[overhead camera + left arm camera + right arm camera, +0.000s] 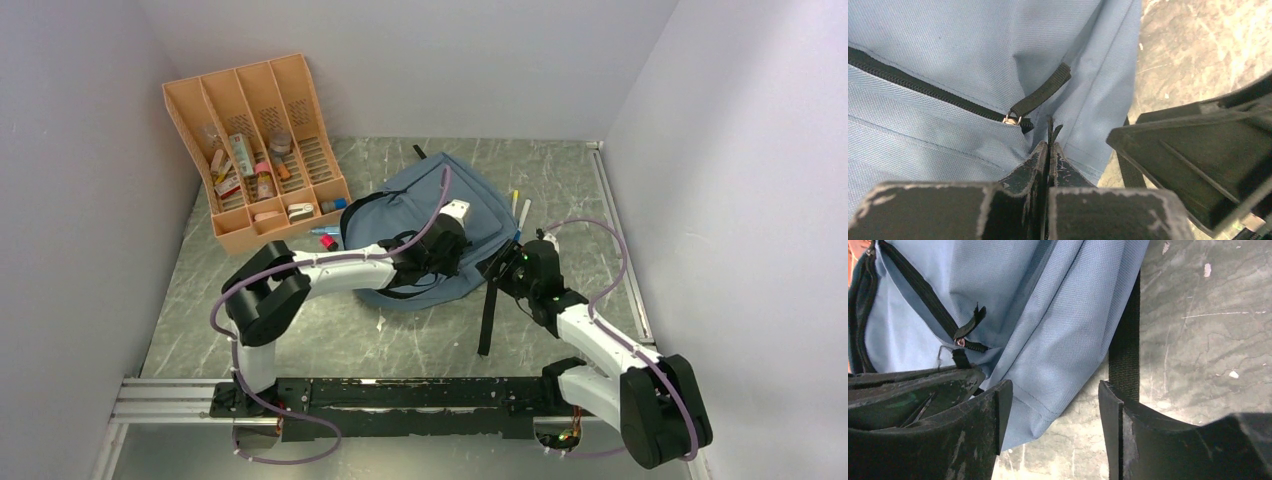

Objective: Pack the student bag
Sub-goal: Zip the student bag at the center of the board.

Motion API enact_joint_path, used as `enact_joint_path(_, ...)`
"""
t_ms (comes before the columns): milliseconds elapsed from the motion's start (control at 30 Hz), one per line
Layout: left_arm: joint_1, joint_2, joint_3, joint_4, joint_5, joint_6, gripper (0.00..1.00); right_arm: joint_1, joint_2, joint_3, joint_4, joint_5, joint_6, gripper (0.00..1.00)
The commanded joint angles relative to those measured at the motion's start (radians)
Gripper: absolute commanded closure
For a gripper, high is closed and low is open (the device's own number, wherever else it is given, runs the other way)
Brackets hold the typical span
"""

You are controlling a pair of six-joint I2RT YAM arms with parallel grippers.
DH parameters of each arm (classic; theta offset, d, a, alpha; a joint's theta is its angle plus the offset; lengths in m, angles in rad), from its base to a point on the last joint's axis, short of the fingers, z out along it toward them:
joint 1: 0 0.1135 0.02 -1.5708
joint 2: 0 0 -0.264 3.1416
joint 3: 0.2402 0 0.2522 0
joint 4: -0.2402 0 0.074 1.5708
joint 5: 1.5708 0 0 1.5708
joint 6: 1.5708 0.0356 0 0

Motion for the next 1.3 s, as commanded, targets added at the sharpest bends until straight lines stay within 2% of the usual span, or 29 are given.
enact_joint_path(0,0.008,-0.052,-0.026,0.085,0.033,0.024,0.95,-0.009,0.026,0.006,0.081,-0.014,0.095,0.31)
enact_joint_path(167,0.007,-0.065,-0.049,0.110,0.061,0.030,0.95,-0.009,0.086,0.018,0.141,-0.033,0.186,0.27)
enact_joint_path(333,0.007,-0.080,-0.080,0.152,0.090,0.039,0.95,-0.009,0.130,0.049,0.148,-0.029,0.231,0.27)
enact_joint_path(633,0.007,-0.116,-0.160,0.278,0.194,0.046,0.95,-0.009,0.236,0.097,0.166,-0.066,0.235,0.30)
enact_joint_path(933,0.008,-0.112,-0.183,0.331,0.268,0.056,0.95,-0.008,0.316,0.121,0.203,-0.105,0.217,0.30)
enact_joint_path(1033,0.006,-0.112,-0.189,0.336,0.283,0.061,0.95,-0.009,0.327,0.118,0.215,-0.103,0.216,0.40)
enact_joint_path(1167,0.006,-0.117,-0.189,0.319,0.283,0.072,0.95,-0.010,0.330,0.107,0.237,-0.099,0.224,0.69)
enact_joint_path(1267,0.005,-0.133,-0.197,0.302,0.266,0.081,0.95,-0.011,0.330,0.104,0.239,-0.093,0.225,0.83)
